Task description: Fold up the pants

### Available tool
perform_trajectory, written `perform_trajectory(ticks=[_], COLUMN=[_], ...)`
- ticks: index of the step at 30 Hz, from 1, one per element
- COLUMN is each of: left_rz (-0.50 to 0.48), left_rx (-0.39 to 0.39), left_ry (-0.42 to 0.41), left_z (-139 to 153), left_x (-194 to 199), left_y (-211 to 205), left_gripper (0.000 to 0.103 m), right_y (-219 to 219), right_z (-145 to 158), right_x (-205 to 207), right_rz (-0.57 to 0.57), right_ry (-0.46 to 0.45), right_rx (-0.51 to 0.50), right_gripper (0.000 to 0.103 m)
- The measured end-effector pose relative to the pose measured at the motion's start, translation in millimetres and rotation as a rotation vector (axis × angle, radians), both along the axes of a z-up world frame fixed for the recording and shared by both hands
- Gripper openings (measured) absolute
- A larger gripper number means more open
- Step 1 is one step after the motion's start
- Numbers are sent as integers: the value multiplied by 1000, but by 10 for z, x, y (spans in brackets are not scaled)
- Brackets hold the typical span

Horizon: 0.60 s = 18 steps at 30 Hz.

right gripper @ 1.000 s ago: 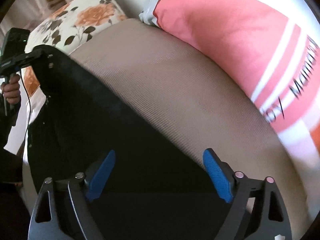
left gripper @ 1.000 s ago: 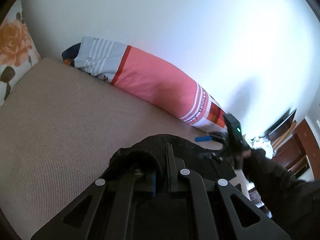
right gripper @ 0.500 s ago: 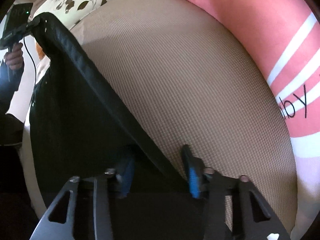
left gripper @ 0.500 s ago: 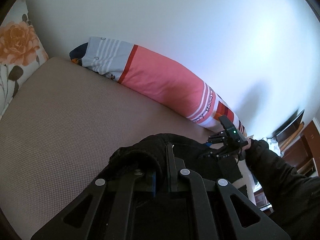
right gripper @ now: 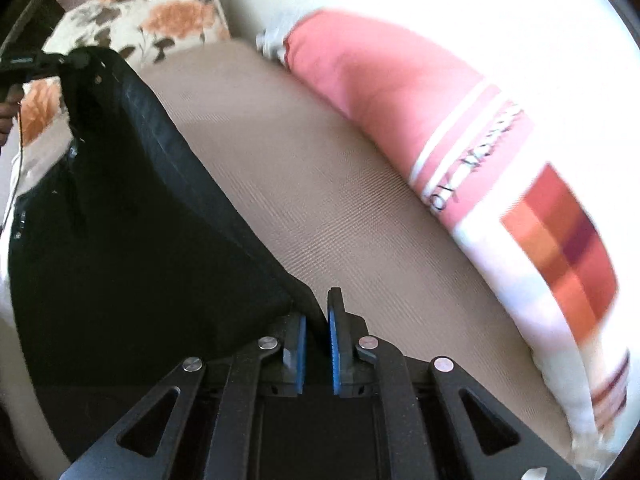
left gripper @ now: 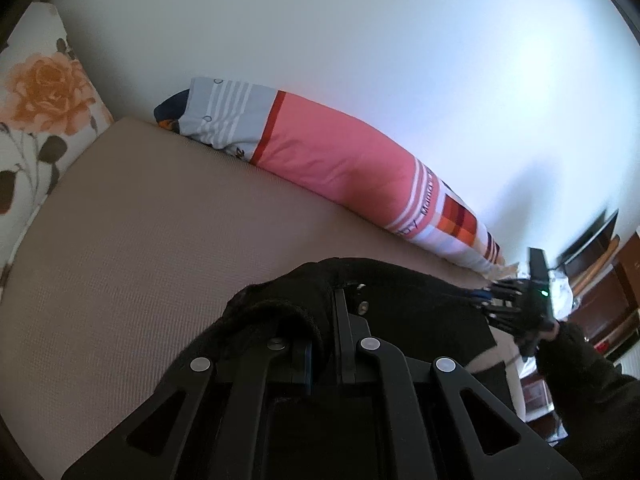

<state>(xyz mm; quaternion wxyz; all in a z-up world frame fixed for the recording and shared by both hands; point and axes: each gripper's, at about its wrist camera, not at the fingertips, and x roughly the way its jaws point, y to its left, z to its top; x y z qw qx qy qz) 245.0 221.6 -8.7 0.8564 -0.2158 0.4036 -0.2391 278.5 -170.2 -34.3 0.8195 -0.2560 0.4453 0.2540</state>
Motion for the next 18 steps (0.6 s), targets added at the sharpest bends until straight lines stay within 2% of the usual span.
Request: perform_trajectory(ticks=[5, 8, 12, 15, 18], left_rz=[-52, -82, -116, -135, -145], left_rx=[20, 44, 55, 108, 155], left_ry=[-25, -20, 40, 128, 198], left_z=[98, 67, -138, -434, -688], left_x=[-499, -811, -1150, -1355, -1494], left_y=[58, 99, 179, 219, 226], left_gripper=[8, 8, 10, 12, 14], right_y=[-86, -209, -149, -179, -105], right_z=[261, 287, 62, -149, -439], right_x=[-773, -1233, -1726, -1898, -2035], right_rz=[-57, -81, -76, -76, -68], right_ry=[-18, 14, 104, 187, 241], right_rx=[72, 123, 163, 189, 162], right_gripper=[6, 6, 6, 6, 6])
